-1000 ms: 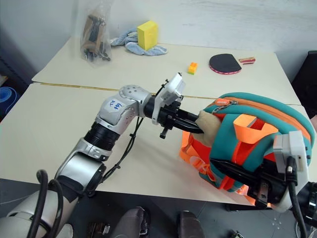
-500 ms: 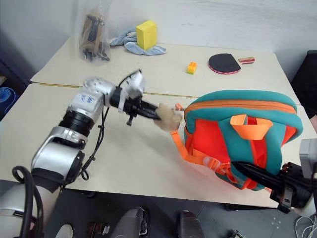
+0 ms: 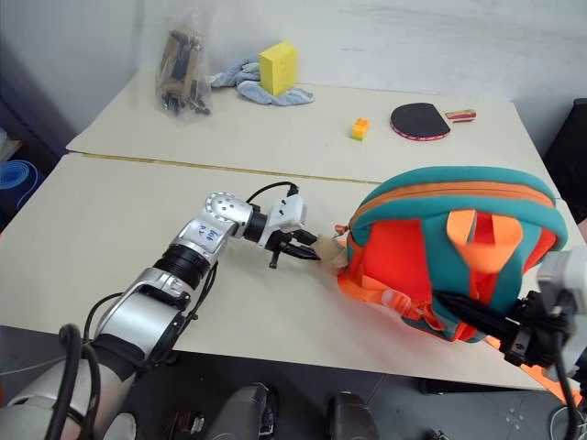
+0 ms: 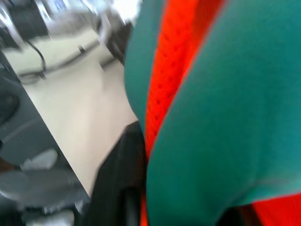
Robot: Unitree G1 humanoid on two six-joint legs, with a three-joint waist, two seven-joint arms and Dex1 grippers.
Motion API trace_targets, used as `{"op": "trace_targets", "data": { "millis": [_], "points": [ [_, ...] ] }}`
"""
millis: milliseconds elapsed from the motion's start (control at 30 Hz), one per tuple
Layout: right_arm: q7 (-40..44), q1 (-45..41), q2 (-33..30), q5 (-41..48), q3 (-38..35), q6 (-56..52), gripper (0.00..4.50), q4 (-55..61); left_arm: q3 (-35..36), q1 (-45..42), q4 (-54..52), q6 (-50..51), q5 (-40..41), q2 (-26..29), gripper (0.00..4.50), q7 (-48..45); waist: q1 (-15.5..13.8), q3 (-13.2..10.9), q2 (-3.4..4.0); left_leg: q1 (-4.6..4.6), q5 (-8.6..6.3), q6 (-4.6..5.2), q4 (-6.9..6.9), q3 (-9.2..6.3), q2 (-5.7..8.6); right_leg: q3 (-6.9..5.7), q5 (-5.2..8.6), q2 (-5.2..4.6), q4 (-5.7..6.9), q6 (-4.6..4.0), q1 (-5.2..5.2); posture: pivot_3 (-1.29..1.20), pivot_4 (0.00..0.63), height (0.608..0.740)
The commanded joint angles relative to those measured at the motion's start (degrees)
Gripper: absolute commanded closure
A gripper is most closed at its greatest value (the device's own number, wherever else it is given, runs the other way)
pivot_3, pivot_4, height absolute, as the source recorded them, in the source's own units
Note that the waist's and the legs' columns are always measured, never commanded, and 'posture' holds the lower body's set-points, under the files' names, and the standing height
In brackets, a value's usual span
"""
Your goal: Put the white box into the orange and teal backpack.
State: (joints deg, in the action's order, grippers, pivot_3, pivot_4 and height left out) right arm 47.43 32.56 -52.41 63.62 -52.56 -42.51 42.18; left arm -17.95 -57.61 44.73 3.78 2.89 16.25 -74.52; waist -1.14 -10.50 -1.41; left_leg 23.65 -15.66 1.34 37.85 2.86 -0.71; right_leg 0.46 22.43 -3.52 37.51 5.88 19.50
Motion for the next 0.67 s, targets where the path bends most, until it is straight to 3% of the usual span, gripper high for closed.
{"op": "trace_targets", "data": {
  "millis": [33,267,400,533,667],
  "points": [
    [5.1,2.6,-0.5,-6.6,-3.4,2.1,2.26,-2.6,1.8,2.5,-7.4,6.9,2.7,4.8,2.21,-5.7,0.4,0.0,0.0,-0.01,0.04,-0.07,-0.09,0.0,-0.01,-0.01,0.02,0.02,0.0,-0.03,0.02,0.0,0.15,0.74],
    [23.8,8.0,-7.3,-10.0,-21.2,-2.3,0.0,-24.6,9.0,6.6,-23.1,26.1,16.2,21.2,0.02,-17.2,1.4,0.0,0.07,-0.31,0.22,-0.3,-0.6,0.04,0.0,-0.01,0.07,0.02,-0.08,-0.13,-0.08,0.0,0.15,0.74],
    [30.9,9.3,-12.6,-16.3,-26.0,-0.9,0.0,-38.8,14.5,8.4,-29.0,33.3,23.6,31.6,0.02,-16.5,1.4,0.0,0.07,-0.39,0.22,-0.3,-0.79,0.0,-0.01,-0.01,0.13,0.0,-0.13,-0.24,-0.08,0.0,0.15,0.74],
    [30.3,4.0,-13.9,-18.4,-25.2,0.1,0.0,-44.7,19.0,10.5,-32.7,36.2,27.6,33.9,0.02,-12.8,1.2,-0.1,0.09,-0.39,0.21,-0.31,-0.78,-0.02,-0.01,-0.05,0.16,-0.04,-0.13,-0.3,-0.11,0.0,0.15,0.74],
    [25.2,-2.0,-9.9,-17.2,-22.6,-2.5,0.0,-42.6,20.1,14.9,-38.3,37.8,28.3,31.9,0.02,-6.8,1.3,-0.1,0.09,-0.4,0.22,-0.33,-0.76,-0.02,0.0,-0.04,0.16,-0.07,-0.1,-0.3,-0.12,0.0,0.15,0.74]
  ]
}}
